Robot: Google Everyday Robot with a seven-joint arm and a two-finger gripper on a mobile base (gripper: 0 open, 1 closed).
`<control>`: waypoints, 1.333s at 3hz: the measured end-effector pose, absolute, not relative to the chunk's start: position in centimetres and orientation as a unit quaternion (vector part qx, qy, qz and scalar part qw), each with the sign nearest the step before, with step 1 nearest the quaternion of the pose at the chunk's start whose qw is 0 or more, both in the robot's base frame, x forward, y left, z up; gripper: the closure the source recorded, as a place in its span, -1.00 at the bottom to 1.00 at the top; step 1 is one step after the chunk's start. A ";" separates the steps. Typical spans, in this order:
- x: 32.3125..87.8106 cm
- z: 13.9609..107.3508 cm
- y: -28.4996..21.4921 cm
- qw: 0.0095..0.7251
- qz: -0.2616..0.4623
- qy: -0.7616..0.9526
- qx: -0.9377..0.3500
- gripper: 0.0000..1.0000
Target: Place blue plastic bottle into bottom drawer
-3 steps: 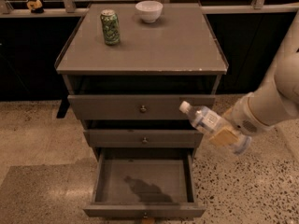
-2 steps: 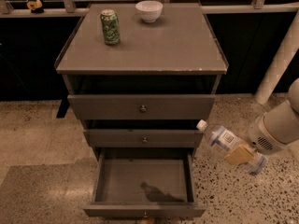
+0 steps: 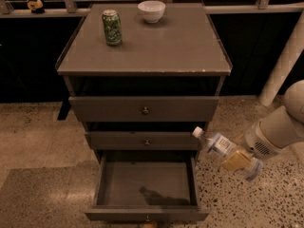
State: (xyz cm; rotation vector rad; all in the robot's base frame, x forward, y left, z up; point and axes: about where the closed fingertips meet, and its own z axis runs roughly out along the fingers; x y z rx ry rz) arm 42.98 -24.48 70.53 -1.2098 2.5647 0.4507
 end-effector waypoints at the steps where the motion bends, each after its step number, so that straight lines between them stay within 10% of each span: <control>1: 45.4 66.1 -23.3 0.146 0.212 0.861 -0.439 1.00; 4: 47.6 58.4 -21.3 0.127 0.264 0.841 -0.455 1.00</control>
Offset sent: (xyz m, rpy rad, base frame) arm 0.1028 0.0472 -0.1714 0.2801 0.1072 0.2155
